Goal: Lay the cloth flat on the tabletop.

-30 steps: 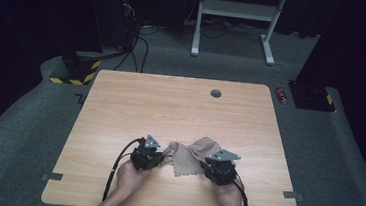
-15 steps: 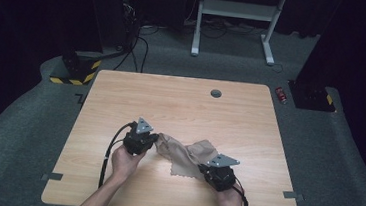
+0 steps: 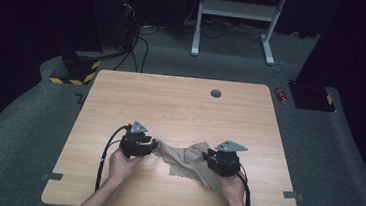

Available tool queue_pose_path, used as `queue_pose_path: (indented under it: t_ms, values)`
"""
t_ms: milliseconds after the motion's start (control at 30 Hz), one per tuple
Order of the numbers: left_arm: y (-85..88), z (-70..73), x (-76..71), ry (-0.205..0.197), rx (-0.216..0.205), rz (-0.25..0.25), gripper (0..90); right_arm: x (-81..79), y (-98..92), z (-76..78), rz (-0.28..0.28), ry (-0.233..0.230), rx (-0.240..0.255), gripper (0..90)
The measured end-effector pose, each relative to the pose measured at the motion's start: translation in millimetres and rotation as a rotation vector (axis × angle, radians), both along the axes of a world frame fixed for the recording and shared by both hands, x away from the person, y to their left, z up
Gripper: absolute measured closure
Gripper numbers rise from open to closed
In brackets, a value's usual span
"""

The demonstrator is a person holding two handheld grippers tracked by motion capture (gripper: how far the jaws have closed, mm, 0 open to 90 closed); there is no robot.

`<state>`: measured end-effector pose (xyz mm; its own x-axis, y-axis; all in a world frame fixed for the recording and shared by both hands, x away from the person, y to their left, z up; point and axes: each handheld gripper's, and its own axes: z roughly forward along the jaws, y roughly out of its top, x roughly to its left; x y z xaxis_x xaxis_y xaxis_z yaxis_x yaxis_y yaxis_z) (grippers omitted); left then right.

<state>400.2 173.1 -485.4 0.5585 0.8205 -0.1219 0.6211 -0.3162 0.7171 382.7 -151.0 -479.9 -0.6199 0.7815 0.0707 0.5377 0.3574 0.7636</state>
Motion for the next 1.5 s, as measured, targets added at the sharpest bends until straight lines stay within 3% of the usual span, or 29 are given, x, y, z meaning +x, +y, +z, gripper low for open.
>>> queue_pose_path:
  t_ms: [133, 300, 433, 533, 667, 800, 900, 967, 1067, 1267, 1400, 1500]
  values:
    - [-5.3, -6.3, 4.8, 0.022, 0.023, 0.002, 52.0, 29.5, -0.6, -7.0, -0.068, 0.063, -0.004, 56.0]
    - [-13.2, -10.4, 12.3, 0.028, 0.041, -0.004, 50.5, 48.6, 6.4, -17.3, -0.097, 0.101, -0.032, 53.8]
    - [-16.5, -15.3, 17.1, 0.056, 0.026, -0.005, 52.1, 56.8, 15.5, -24.5, -0.088, 0.127, -0.096, 61.2]
    - [-18.9, -22.5, 20.4, 0.094, 0.053, -0.026, 54.1, 58.9, 17.8, -29.2, -0.072, 0.139, -0.112, 70.6]
    - [-19.5, -22.4, 20.9, 0.085, 0.062, -0.029, 60.4, 58.9, 19.1, -29.0, -0.048, 0.134, -0.131, 86.7]
    - [-14.5, -22.4, 23.7, 0.106, 0.043, -0.04, 76.1, 57.9, 19.6, -27.6, -0.035, 0.124, -0.138, 88.9]
    - [-13.0, -21.1, 25.2, 0.132, 0.042, -0.061, 81.6, 57.7, 17.7, -24.4, -0.041, 0.112, -0.119, 89.0]
    - [-14.5, -15.4, 26.2, 0.116, 0.046, -0.07, 85.7, 57.1, 15.6, -20.0, -0.038, 0.096, -0.109, 89.1]
    - [-14.6, -1.9, 28.5, 0.074, 0.013, -0.066, 87.3, 55.0, 12.2, -9.8, -0.039, 0.072, -0.078, 89.1]
    - [-8.4, 27.6, 21.9, -0.042, -0.041, -0.071, 87.5, 46.2, 0.1, 10.2, -0.041, 0.005, 0.001, 89.1]
    - [-4.3, 29.3, 5.5, -0.078, -0.028, -0.099, 87.3, 29.9, -8.5, 18.0, -0.017, -0.04, 0.027, 89.1]
    - [-2.1, 18.8, -9.3, -0.067, 0.009, -0.136, 87.0, 11.3, -12.5, 11.7, 0.02, -0.045, -0.003, 89.0]
